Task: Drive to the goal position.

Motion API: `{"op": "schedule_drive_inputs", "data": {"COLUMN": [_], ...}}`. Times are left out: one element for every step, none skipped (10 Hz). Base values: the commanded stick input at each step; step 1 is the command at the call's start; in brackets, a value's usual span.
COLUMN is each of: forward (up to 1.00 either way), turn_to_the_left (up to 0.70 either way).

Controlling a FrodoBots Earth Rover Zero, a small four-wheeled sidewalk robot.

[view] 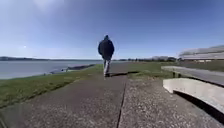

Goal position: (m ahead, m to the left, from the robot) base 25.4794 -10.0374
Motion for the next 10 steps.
{"op": "schedule_drive_inputs", "data": {"forward": [0.21, 0.00, 0.00, 0.00, 0.32, 0.70, 0.70, 0.70, 0.70, 0.70], "turn_to_the_left": [0.00, 0.00, 0.00, 0.00, 0.00, 0.00, 0.00, 0.00, 0.00, 0.00]}}
